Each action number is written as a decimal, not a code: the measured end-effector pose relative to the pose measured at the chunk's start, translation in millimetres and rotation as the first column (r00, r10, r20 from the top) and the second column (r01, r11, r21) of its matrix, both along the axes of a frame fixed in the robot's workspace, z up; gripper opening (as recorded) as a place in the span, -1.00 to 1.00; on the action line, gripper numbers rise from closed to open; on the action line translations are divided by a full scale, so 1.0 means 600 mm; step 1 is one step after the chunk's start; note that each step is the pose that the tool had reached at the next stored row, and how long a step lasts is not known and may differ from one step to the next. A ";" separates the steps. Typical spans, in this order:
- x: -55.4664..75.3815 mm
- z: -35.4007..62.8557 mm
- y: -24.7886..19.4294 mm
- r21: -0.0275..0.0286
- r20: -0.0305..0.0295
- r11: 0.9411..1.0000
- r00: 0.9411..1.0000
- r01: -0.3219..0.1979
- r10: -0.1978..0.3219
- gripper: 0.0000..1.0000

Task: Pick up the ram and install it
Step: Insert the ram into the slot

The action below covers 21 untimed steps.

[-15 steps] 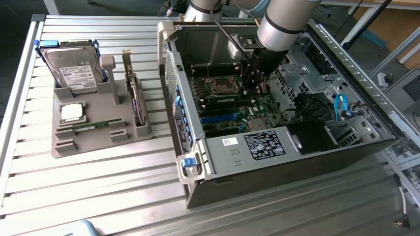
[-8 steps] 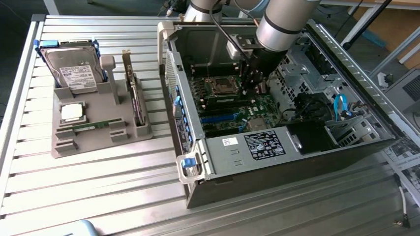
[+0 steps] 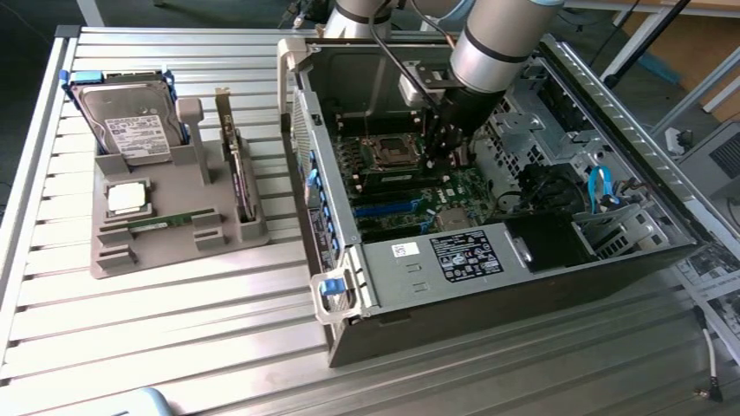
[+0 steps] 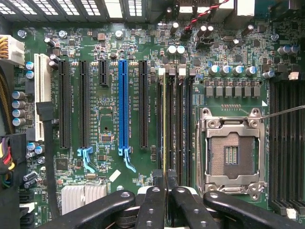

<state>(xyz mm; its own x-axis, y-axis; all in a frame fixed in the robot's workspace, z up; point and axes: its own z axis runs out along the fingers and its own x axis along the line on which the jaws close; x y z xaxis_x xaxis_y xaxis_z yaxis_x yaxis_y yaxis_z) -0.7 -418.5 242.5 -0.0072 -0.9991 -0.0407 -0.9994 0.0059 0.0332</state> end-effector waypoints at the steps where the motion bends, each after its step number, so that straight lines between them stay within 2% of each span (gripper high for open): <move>1: 0.000 0.000 0.0000 0.000 0.000 1.000 1.000 0.000 0.000 -0.76; 21: 0.001 -0.002 -0.0007 0.000 0.000 1.000 1.000 0.000 0.000 -0.76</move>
<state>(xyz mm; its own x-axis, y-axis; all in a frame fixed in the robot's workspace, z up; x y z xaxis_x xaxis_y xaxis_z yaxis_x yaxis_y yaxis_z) 0.1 -418.9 241.0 -0.0073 -0.9991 -0.0408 -0.9994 0.0059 0.0331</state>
